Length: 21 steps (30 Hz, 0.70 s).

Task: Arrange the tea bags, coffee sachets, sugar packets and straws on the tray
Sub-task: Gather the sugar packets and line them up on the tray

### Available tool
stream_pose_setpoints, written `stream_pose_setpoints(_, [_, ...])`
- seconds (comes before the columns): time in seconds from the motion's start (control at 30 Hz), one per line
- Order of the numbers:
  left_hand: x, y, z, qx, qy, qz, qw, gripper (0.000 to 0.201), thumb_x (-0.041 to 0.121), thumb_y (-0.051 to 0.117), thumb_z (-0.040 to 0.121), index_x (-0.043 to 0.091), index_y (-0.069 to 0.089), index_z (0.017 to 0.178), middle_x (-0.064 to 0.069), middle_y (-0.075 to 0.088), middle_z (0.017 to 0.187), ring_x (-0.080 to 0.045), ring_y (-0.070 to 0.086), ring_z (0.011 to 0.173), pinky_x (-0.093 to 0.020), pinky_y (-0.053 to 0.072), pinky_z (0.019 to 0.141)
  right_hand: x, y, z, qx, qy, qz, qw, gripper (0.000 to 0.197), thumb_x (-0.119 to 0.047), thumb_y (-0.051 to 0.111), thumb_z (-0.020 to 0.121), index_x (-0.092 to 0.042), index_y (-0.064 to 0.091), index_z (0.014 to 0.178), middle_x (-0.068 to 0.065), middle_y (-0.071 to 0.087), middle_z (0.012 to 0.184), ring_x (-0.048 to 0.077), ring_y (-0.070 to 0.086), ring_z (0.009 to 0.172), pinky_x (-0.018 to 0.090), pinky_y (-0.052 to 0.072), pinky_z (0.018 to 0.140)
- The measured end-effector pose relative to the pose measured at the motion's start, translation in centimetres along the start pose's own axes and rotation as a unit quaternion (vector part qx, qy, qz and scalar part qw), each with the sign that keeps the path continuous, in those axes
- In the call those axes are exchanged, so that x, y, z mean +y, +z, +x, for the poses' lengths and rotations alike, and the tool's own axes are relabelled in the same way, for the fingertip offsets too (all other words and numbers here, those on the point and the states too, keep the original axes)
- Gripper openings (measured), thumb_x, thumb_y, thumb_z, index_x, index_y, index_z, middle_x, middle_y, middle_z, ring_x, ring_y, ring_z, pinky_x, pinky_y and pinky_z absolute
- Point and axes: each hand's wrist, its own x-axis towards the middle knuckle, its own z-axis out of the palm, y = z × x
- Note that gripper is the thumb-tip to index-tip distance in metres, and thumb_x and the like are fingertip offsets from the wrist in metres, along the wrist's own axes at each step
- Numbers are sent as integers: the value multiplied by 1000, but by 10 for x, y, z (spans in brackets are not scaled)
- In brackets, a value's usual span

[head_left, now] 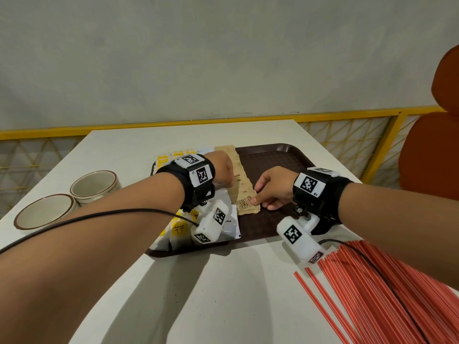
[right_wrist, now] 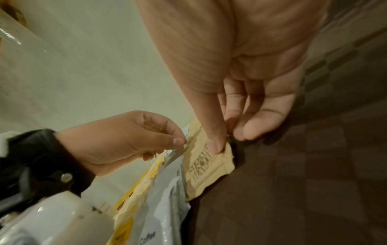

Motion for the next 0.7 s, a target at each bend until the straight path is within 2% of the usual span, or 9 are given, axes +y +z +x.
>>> stream_pose_setpoints(0.1, [0,-4,-4,0,-1,-46,999,17,8,57,90,12,72,99,-1,66,100,-13,57,84,-18,45,63,0,0,-2,7,12,-2,1000,30,-3,78,75,-10,52,88,9,59,67,13,56,51,23,52,47])
stream_pose_setpoints(0.17, [-1,-7,-7,8,-17,-193,981,28,-1,43,95,10,67,105,-6,58,100,-15,53,75,-20,41,58,-1,-1,-4,26,4,-1,1000,25,-11,76,79,-12,52,83,6,57,68,13,54,54,24,51,48])
stream_pose_setpoints(0.23, [-2,-9,-17,-2,-33,-418,908,33,-6,34,96,8,59,114,-12,60,100,-19,58,70,-26,47,59,-3,-4,-6,59,-42,19,997,18,-17,72,83,-11,55,85,6,58,73,13,55,60,25,51,54])
stream_pose_setpoints(0.3, [-5,-10,-28,-34,-25,-558,829,36,-1,32,99,13,54,124,-7,65,111,-19,65,86,-37,55,73,-9,-5,-10,63,-97,83,990,14,-18,68,87,-9,60,93,8,63,85,15,60,72,26,54,64])
stream_pose_setpoints(0.37, [-4,-9,-38,-70,14,-609,790,35,7,34,102,20,52,130,2,62,125,-19,64,99,-39,53,82,-15,-3,-14,23,-129,158,979,16,-18,65,89,-9,61,102,10,65,96,18,63,83,27,56,70])
stream_pose_setpoints(0.43, [2,-8,-45,-77,50,-627,774,36,11,36,102,21,50,134,5,56,134,-17,62,106,-31,52,83,-21,1,-20,-17,-142,213,966,16,-18,60,92,-8,60,104,9,67,96,17,64,82,26,56,72])
stream_pose_setpoints(0.57, [11,-3,-51,-66,68,-579,809,40,15,38,102,21,43,141,0,51,138,-19,55,120,-28,49,94,-20,5,-29,-26,-153,227,961,2,-14,61,91,-13,61,89,5,69,84,14,67,73,23,56,66])
stream_pose_setpoints(0.63, [9,-3,-52,-73,69,-473,875,36,23,41,101,22,46,137,-4,57,129,-20,57,114,-34,46,98,-15,1,-34,-18,-140,206,968,6,-10,63,89,-13,60,84,4,69,79,13,67,72,23,55,65])
stream_pose_setpoints(0.7, [4,-3,-52,-69,69,-355,930,24,27,46,99,19,57,119,-5,63,110,-15,60,94,-32,49,86,-10,-6,-38,-7,-119,182,976,7,-8,64,88,-11,59,84,7,70,81,15,67,75,22,56,65])
